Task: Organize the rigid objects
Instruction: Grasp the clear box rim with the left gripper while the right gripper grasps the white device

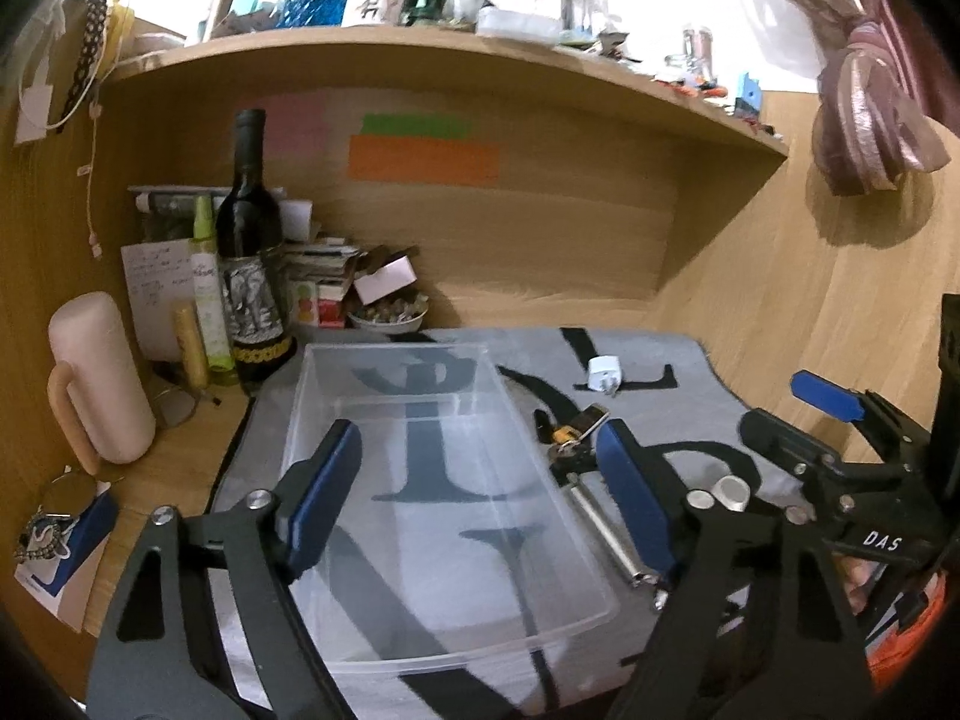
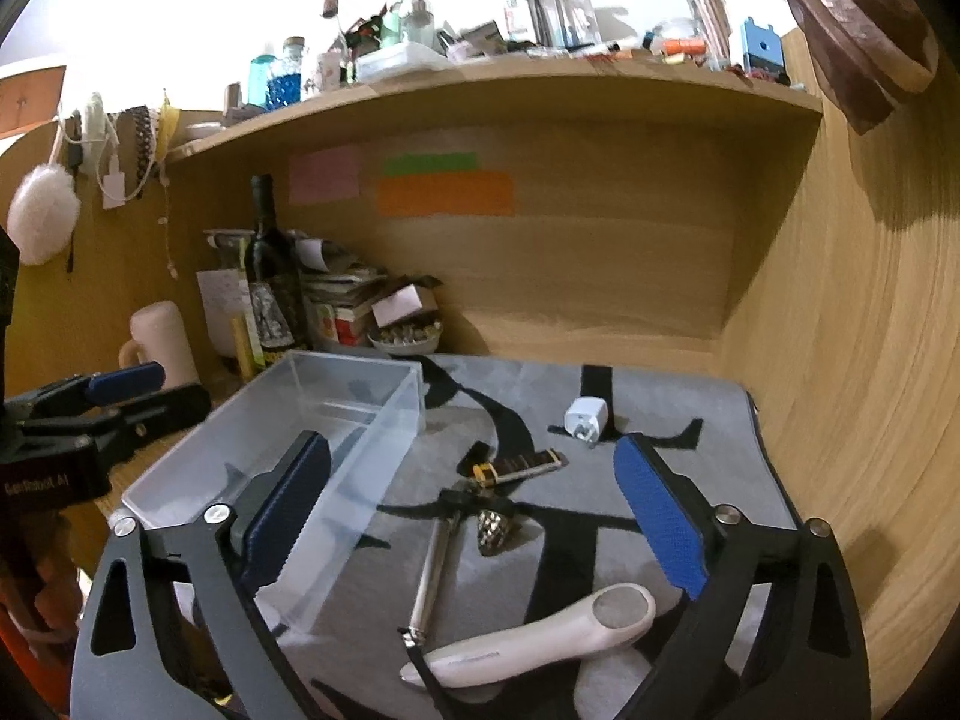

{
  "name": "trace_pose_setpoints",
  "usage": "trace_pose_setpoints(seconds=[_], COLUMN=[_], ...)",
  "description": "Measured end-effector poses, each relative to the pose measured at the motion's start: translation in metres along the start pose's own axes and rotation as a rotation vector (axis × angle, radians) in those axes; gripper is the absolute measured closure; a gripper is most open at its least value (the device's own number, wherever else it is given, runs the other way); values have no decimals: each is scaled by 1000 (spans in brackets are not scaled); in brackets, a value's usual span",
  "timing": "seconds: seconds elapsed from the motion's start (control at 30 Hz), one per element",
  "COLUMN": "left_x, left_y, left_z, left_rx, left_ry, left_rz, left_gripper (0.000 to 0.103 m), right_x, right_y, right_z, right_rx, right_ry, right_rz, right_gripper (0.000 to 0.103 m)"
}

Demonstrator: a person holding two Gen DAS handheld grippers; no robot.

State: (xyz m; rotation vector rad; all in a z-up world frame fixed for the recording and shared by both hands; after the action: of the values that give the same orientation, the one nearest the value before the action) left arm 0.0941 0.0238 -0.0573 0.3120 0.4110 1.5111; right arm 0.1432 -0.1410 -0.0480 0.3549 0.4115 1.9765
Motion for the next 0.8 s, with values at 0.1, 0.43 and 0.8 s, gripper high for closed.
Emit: trace_pose_setpoints(seconds=[0.1, 0.43, 0.8], left_x=[15, 79, 96], left_y=[-4, -33, -66], left_z=[-3, -24, -50], left_rx=[36, 225, 388], left_ry=[-1, 17, 2], left_rz=[19, 89, 54], left_gripper=[33, 58, 75], right_x=[-8, -53, -76], right_y=[-2, -14, -31], right_z=[-7, -50, -95], right_rx=[26, 183, 340], right_ry=[-7, -72, -171], right_rz=[-26, -149, -196], right_gripper=[11, 20, 21])
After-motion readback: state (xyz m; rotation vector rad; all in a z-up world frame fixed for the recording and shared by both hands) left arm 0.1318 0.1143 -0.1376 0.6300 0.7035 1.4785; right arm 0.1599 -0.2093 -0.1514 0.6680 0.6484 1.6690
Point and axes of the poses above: each gripper's, at about its wrist camera, not at the fingertips, and y roughly against the way its jaws point, x to its left, z to its top, the point moved 8 cm from there along -y, roughly the way its jaws point, and after that the axes turned 3 degrees about -y, right-handed, at the moved point
